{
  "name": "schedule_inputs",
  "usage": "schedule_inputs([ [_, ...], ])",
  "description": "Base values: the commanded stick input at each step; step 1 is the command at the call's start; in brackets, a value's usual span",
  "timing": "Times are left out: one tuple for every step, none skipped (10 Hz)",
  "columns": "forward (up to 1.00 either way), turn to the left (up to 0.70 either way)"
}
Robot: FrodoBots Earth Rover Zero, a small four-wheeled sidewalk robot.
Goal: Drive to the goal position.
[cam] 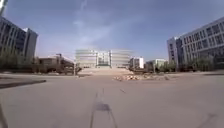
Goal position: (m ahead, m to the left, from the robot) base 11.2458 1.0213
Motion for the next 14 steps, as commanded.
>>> schedule_inputs([
  [0.70,0.00],
  [0.70,0.00],
  [0.70,0.00],
  [0.70,0.00],
  [0.70,0.00],
  [0.70,0.00],
  [0.70,0.00],
  [0.70,0.00],
  [0.70,0.00],
  [0.70,0.00],
  [0.70,0.00],
  [0.70,0.00],
  [0.70,0.00],
  [0.70,0.00],
])
